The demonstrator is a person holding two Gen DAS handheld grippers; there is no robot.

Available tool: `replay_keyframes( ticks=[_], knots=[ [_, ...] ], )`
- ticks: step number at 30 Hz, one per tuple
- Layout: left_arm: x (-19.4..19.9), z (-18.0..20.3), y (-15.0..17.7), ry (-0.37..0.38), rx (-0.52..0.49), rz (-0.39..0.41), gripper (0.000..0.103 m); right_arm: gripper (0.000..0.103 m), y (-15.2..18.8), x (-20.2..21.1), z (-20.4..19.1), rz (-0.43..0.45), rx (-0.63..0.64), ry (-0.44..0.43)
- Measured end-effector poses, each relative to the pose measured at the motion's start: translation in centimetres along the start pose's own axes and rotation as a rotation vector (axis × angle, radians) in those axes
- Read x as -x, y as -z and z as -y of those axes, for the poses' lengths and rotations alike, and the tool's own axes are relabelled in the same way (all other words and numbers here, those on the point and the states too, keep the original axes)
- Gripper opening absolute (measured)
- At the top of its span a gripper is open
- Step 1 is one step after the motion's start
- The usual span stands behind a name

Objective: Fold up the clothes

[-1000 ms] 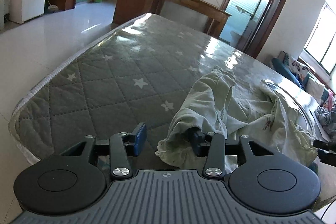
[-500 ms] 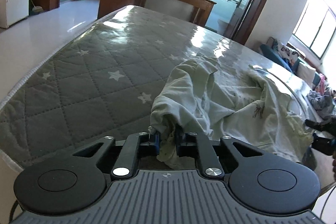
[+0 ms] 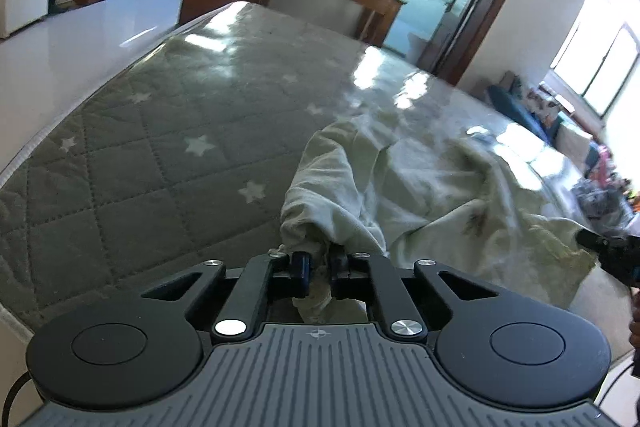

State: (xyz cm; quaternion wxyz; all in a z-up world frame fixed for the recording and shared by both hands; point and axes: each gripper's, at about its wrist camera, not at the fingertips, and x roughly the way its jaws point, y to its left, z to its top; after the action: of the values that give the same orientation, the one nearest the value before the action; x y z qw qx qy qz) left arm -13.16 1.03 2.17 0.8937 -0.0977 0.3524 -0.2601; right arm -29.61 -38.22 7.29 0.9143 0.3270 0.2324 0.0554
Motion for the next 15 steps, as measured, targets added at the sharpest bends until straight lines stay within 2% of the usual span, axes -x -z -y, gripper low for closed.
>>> replay_keyframes(
  ticks=[6, 10, 15],
  knots=[
    [4.1, 0.9, -2.8, 0.085, 0.023, 0.124, 0.007, 0.003, -3.0, 3.4, -3.9, 0.147, 0.158, -0.025],
    [8.4, 2.2, -5.6, 0.138, 0.024, 0.263, 0.007, 0.003, -5.0, 6.1, -6.9, 0.262, 0.255, -0.061],
    [13.2, 4.4, -8.4, 0.183, -0.011, 0.397, 0.007, 0.003, -7.2, 10.4, -10.6, 0.41, 0.369, -0.107]
  ],
)
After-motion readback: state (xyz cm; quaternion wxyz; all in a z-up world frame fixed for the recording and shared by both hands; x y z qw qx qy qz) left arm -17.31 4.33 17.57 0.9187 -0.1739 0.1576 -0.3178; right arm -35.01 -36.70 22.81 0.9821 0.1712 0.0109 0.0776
